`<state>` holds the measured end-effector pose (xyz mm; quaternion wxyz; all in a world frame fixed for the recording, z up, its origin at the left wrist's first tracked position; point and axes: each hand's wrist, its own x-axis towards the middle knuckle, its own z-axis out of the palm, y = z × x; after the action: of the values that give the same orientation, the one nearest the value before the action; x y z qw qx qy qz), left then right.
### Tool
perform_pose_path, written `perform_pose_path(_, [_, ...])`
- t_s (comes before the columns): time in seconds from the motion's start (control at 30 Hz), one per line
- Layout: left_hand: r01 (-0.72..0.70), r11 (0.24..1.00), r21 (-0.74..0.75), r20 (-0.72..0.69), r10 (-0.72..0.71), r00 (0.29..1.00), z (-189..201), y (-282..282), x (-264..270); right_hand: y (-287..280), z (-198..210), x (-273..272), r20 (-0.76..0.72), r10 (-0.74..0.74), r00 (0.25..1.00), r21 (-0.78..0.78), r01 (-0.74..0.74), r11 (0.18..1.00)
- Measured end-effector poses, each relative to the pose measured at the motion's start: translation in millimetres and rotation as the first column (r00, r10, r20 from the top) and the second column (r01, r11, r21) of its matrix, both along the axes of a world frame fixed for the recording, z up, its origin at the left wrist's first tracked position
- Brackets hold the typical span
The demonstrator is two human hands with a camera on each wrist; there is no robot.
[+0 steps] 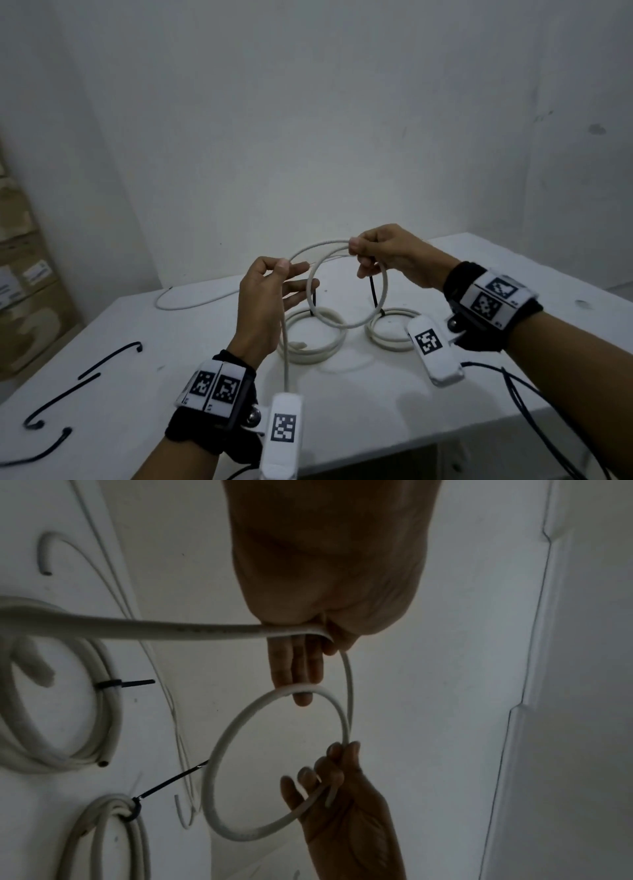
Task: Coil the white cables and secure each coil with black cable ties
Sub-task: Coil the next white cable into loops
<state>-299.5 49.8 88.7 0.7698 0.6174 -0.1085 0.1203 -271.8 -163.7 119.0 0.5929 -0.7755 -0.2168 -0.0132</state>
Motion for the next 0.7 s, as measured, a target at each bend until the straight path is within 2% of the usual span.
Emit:
perform_pose_path(0.23, [-0.036, 0.996, -0.082, -0.08, 0.03, 0.996, -18, -5, -2, 2, -18, -4, -0.035, -0.077, 0.996, 0.08, 0.08, 0.994])
perform_pose_path(0.27, [-0.017, 0.999, -0.036, -0.108, 0.013, 0.994, -21, -3, -2, 3, -16, -5, -0.022, -0.089, 0.996, 0.08, 0.09, 0.993])
perform_pose_path(0.3, [0.011, 0.997, 0.071, -0.134, -0.001, 0.991, -24, -1, -2, 2, -12, -5, -0.003, -0.101, 0.995, 0.061, 0.101, 0.993])
perform_pose_path(0.37, [0.057, 0.941, 0.333, -0.142, -0.009, 0.99, -25, 5, 0, 0, -5, -6, 0.038, -0.127, 0.991, -0.043, 0.128, 0.991])
perform_pose_path(0.4, [0.05, 0.91, 0.412, -0.114, -0.003, 0.994, -22, 7, 1, 1, -1, -7, 0.044, -0.12, 0.992, -0.11, 0.124, 0.986])
perform_pose_path(0.47, [-0.003, 0.881, 0.474, 0.006, 0.0, 1.0, -7, 7, 2, 8, 3, -9, 0.033, -0.066, 0.997, -0.21, 0.072, 0.975])
perform_pose_path(0.57, [0.006, 0.829, 0.559, 0.133, -0.097, 0.986, 16, -5, -1, 22, 6, -13, 0.047, -0.027, 0.999, -0.256, 0.038, 0.966])
perform_pose_path(0.63, [0.042, 0.857, 0.514, 0.113, -0.116, 0.987, 21, -14, -2, 26, 7, -15, 0.062, -0.011, 0.998, -0.245, 0.026, 0.969])
perform_pose_path(0.7, [0.046, 0.931, 0.362, 0.088, -0.083, 0.993, 22, -14, -2, 23, 6, -15, 0.047, 0.011, 0.999, -0.206, -0.001, 0.979])
